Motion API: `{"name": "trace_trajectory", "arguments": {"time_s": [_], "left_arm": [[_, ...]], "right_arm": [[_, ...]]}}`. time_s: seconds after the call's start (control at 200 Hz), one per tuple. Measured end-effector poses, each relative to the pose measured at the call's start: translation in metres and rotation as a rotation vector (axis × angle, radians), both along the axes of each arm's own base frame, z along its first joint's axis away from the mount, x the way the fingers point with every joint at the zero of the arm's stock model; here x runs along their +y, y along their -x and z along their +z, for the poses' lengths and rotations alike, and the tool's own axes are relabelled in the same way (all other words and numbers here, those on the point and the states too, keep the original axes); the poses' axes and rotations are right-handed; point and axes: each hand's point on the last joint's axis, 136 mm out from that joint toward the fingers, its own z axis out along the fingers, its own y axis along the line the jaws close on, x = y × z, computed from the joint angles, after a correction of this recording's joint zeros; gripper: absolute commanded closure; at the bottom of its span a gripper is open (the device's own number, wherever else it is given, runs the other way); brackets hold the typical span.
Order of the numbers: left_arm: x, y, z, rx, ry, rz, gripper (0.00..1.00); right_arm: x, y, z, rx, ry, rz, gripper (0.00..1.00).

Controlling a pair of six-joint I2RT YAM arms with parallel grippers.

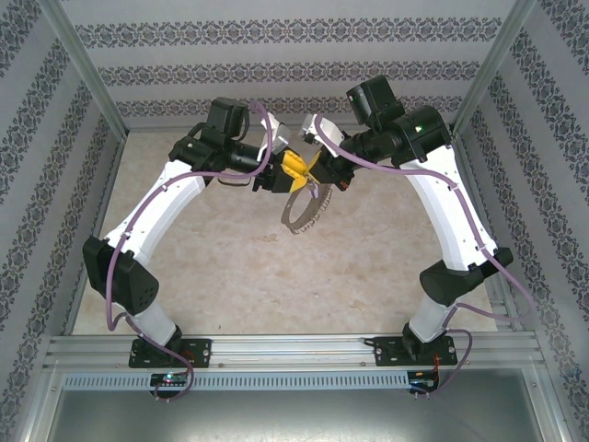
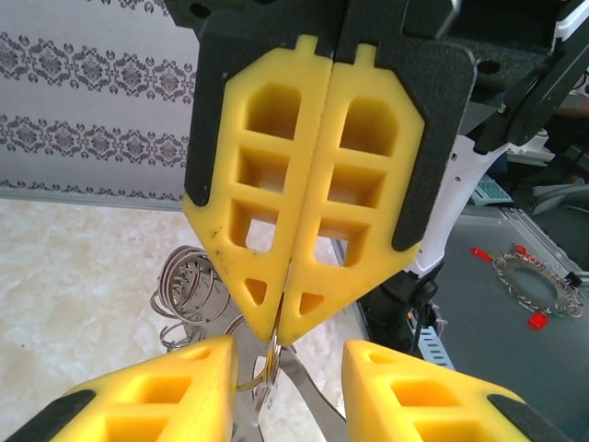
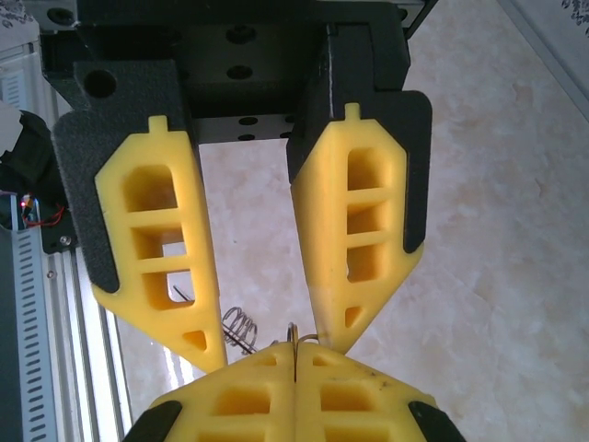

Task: Put the keys on the keyring

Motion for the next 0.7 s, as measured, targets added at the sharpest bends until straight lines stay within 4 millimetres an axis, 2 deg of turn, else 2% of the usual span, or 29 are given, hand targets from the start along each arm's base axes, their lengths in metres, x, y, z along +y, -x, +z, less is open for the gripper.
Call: {"name": "trace_trajectory", "arguments": {"time_s": [0.165,0.33,0.415,0.495,0.59,0.699], "left_arm": [[0.004,-0.001,-0.005,0.005,-0.011,0.021,0.64],[0.02,-0.005,-0.008,0.007,-0.016,0.091,0.64],[0.025,-0.004,-0.004,0.004,-0.007,0.108,0.64],[0.026,-0.004,0.0,0.0,0.001,0.108,0.64],[0.025,-0.004,0.001,0.01,0.005,0.105,0.71],[0.024,-0.002,0.003,0.013,0.017,0.091,0.7]], "right_arm": [[-0.002,0.0,-0.003,0.008,0.001,-0.004,1.0],[-0.005,-0.003,0.003,-0.016,-0.015,-0.018,1.0],[-0.006,-0.003,0.005,-0.028,-0.022,-0.021,1.0],[-0.005,-0.004,0.007,-0.035,-0.028,-0.022,1.0],[-0.004,-0.004,0.008,-0.036,-0.036,-0.017,1.0],[-0.003,-0.002,0.009,-0.032,-0.046,-0.008,1.0]]}}
